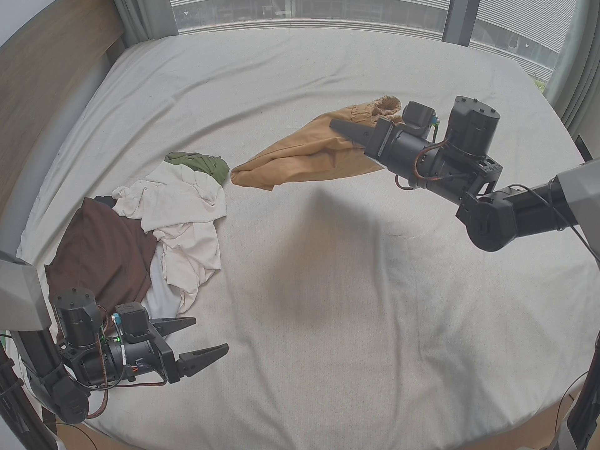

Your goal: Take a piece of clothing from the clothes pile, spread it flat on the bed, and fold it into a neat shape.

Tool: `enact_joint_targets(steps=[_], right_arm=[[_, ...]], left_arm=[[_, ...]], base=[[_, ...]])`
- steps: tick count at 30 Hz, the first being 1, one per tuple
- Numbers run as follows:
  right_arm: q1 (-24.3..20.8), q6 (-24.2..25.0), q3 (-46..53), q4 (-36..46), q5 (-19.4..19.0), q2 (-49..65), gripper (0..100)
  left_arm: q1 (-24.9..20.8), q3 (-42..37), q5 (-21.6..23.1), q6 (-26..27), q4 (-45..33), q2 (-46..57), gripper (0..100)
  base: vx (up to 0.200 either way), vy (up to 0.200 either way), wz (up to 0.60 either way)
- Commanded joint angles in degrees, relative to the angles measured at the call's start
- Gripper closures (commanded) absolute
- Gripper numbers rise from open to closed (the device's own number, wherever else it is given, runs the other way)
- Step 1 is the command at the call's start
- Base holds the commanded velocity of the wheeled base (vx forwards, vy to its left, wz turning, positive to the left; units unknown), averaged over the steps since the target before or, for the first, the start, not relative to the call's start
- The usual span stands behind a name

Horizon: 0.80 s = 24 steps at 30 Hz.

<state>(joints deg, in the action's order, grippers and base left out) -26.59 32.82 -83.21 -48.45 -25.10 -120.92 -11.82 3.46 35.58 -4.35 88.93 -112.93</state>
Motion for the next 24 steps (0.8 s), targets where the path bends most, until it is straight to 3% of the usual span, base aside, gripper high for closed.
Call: enact_joint_targets(steps=[1,12,16,24], right_arm=[[0.8,0.1,-7.8,2.6,0.0,-6.3,100],[2.5,0.0,-29.6,9.3,0.1,-18.9,100],[3.4,-0.1,-28.8,8.6,0.2,-21.7,100],[4.4,-1.5,-15.2,2.9,0.2,-21.3,100]], left_arm=[[0.0,-0.5,0.3,0.0,0.0,-0.4,0],[0.2,-0.9,0.3,0.0,0.0,-0.4,0],[0.2,-1.0,0.4,0.0,0.0,-0.3,0],[0.2,-1.4,0.9,0.0,0.0,-0.1,0]], base=[[0.000,0.000,0.00],[0.000,0.000,0.00],[0.000,0.000,0.00],[0.000,0.000,0.00]])
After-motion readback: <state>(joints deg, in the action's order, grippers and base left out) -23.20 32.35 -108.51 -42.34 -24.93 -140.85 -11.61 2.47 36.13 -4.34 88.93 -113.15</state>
